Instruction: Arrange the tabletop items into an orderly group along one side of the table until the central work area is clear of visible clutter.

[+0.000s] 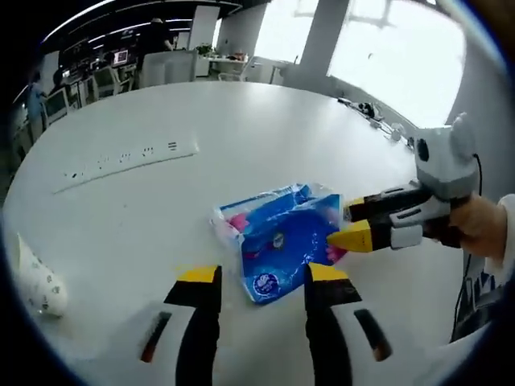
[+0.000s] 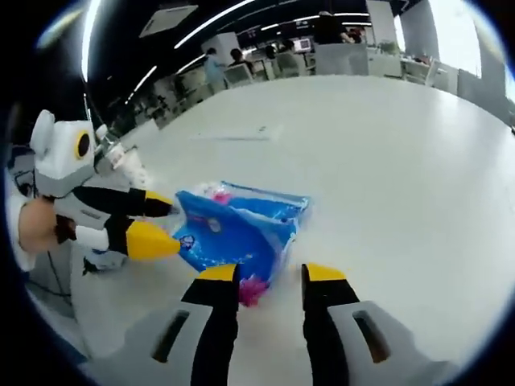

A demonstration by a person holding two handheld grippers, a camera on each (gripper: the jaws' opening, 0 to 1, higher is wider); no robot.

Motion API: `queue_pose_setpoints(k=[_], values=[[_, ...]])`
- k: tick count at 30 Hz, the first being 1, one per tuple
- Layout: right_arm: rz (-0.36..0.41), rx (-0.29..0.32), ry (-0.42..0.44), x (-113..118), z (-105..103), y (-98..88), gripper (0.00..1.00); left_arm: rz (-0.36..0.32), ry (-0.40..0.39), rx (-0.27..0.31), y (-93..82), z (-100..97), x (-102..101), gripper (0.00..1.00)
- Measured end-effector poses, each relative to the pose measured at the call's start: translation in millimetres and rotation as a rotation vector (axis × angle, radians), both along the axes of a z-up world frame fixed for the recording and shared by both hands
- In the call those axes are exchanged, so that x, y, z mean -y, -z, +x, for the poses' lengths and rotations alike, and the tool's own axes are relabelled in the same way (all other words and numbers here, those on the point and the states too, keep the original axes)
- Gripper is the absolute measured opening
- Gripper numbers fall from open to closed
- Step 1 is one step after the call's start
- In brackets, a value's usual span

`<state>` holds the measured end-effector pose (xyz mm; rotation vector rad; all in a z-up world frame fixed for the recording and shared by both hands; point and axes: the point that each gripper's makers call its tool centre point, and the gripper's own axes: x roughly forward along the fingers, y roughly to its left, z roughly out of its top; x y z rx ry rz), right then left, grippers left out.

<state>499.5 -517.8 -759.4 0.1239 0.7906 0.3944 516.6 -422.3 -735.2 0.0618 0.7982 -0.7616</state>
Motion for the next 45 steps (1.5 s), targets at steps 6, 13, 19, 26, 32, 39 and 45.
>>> queue_pose_setpoints(k=[6,13,19,26,32,39,45], values=[[0.001,0.039,0.030,5,-7,-16.9,0.51,0.014,-0.003,0.049,-9.8,-4.4,-4,0.81],[0.023,0.038,0.061,2,-34,-34.3,0.62,-0.007,-0.032,0.062,-28.5,-22.1,-15,0.94],[0.046,0.023,0.061,-8,-69,-34.8,0.63,-0.020,-0.039,0.090,-43.8,-39.9,-28,0.95],[0.044,0.039,0.056,-14,-90,-44.0,0.62,-0.017,-0.055,0.105,-53.0,-61.9,-47,0.94],[0.041,0.047,0.048,-19,-102,-49.3,0.61,-0.017,-0.067,0.105,-57.4,-79.2,-61,0.93],[0.054,0.028,0.041,-32,-115,-46.0,0.59,-0.023,-0.099,0.109,-61.9,-90.1,-79,0.91],[0.073,0.012,0.024,-43,-122,-43.8,0.55,-0.025,-0.114,0.097,-61.8,-98.4,-88,0.90]])
